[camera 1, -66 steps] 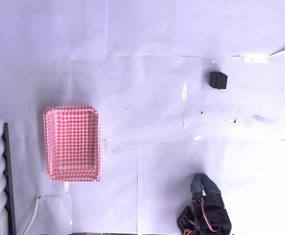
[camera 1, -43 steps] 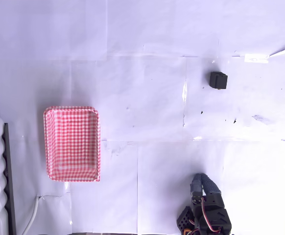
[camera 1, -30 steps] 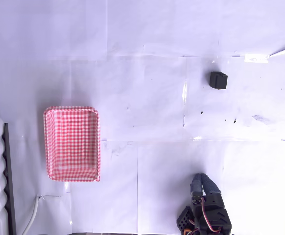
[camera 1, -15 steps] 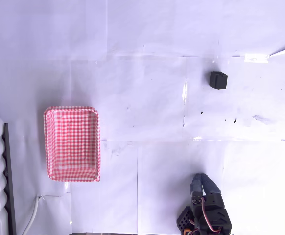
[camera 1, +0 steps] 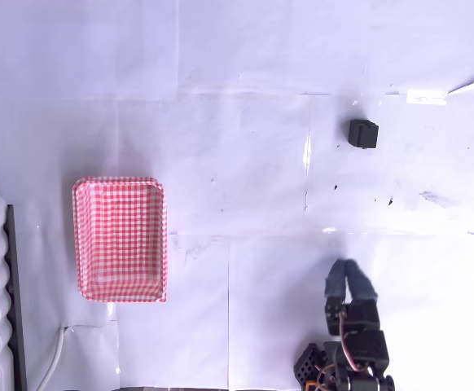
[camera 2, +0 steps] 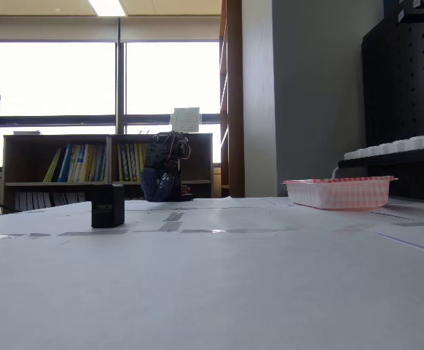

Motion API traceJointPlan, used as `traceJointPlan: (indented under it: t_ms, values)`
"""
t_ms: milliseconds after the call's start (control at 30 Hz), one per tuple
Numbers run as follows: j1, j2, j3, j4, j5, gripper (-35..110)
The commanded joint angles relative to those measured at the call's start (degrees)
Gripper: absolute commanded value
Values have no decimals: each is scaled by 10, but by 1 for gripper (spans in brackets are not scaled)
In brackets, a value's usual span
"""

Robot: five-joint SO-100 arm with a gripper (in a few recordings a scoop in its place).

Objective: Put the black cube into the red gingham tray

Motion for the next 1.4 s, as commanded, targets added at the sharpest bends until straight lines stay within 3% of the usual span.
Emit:
traceJointPlan:
  t_ms: [0, 133, 233, 533, 667, 833, 1367]
  values:
    - [2, 205, 9, -293, -44, 2]
    - [-6, 359, 13, -496, -112, 28]
    - [-5, 442, 33, -537, -71, 46]
    - [17, 617, 167, -622, -132, 46]
    - [20, 702, 201, -773, -192, 46]
    - [17, 776, 222, -860, -160, 46]
    - [54, 951, 386, -900, -100, 54]
